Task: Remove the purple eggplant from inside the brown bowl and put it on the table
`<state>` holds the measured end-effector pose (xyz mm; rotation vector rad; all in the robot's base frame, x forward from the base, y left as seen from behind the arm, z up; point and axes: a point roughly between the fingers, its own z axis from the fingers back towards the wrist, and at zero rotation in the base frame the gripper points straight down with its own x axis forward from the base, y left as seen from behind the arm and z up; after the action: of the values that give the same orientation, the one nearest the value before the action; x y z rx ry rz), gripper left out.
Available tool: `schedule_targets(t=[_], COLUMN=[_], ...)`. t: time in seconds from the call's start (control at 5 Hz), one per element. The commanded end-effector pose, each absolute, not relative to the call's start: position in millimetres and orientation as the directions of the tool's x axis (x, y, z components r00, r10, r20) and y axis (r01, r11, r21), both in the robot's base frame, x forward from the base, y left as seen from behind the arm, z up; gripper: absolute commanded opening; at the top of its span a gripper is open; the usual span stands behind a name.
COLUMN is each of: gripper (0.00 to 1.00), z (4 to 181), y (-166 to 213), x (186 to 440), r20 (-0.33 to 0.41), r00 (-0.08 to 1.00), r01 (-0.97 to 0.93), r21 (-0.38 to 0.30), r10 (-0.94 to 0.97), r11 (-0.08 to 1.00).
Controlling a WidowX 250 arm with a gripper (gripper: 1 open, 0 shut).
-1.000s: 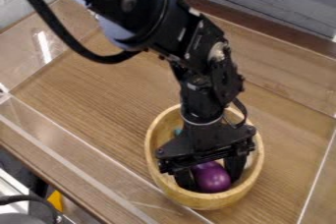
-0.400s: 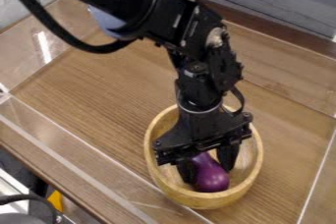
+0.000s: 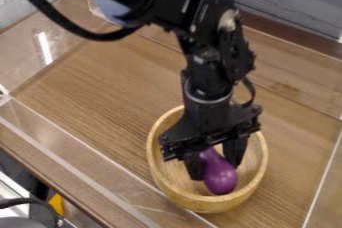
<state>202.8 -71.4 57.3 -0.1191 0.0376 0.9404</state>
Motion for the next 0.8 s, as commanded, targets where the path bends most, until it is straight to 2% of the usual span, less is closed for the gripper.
schedule_targets(t=[0.0, 0.2, 0.6], gripper=[0.0, 0.0, 0.0], z=[65.7, 58.5, 67.8], y=[-74.1, -74.7, -83.9], x=[207.8, 202.8, 204.5], r20=[-0.063, -0.063, -0.061], r00=[0.58, 0.564, 0.469], r01=[-0.811, -0.822, -0.879], r21=[-0.139, -0.14, -0.133], r10=[0.812, 0.823, 0.881], r11=[0.569, 0.553, 0.458])
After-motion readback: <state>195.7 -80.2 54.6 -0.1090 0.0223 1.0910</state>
